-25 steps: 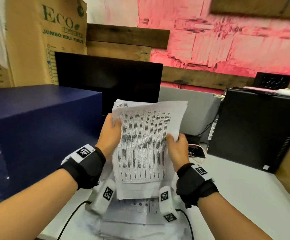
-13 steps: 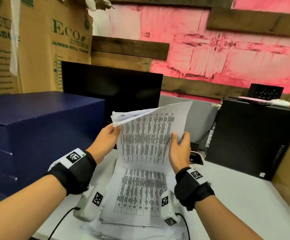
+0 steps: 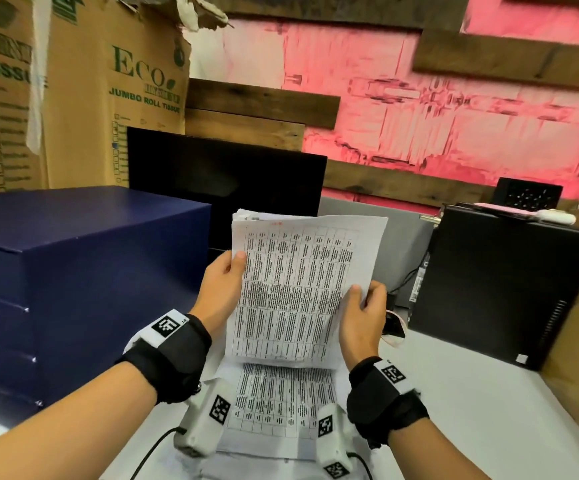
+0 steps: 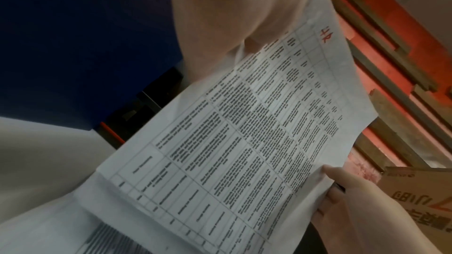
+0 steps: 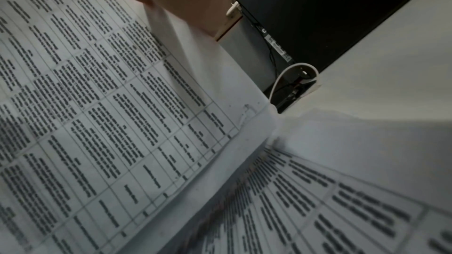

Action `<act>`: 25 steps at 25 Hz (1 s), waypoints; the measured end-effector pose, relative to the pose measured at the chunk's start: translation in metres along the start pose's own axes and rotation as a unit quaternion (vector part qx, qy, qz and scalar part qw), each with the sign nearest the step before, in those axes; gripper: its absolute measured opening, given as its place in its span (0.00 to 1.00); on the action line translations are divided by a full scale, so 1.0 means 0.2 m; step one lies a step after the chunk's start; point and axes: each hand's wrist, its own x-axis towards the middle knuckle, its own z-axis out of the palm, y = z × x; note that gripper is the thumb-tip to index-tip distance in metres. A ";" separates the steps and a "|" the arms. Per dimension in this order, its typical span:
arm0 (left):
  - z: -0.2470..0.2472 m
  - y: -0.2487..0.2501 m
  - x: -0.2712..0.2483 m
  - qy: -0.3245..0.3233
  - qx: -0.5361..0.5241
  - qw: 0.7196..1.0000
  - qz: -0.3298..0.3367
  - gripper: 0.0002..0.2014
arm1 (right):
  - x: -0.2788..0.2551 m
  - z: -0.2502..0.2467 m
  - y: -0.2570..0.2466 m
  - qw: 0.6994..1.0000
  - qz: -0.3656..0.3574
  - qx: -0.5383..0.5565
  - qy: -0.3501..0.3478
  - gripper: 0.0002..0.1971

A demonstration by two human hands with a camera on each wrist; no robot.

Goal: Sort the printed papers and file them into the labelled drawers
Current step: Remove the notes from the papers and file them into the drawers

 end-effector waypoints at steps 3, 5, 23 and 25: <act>-0.01 0.02 0.00 -0.022 -0.010 0.999 0.020 0.14 | 0.01 0.00 -0.02 1.000 -0.008 0.002 -0.017 0.04; -0.03 -0.03 0.00 -0.056 0.027 0.998 -0.002 0.14 | -0.01 0.00 0.01 0.999 0.024 -0.016 -0.046 0.08; -0.43 0.30 -0.05 0.094 0.053 0.990 0.089 0.14 | -0.19 0.23 -0.16 0.986 -0.021 0.001 -0.166 0.10; -0.50 0.34 -0.11 0.123 0.084 0.982 0.117 0.17 | -0.25 0.30 -0.18 0.982 -0.024 0.025 -0.187 0.12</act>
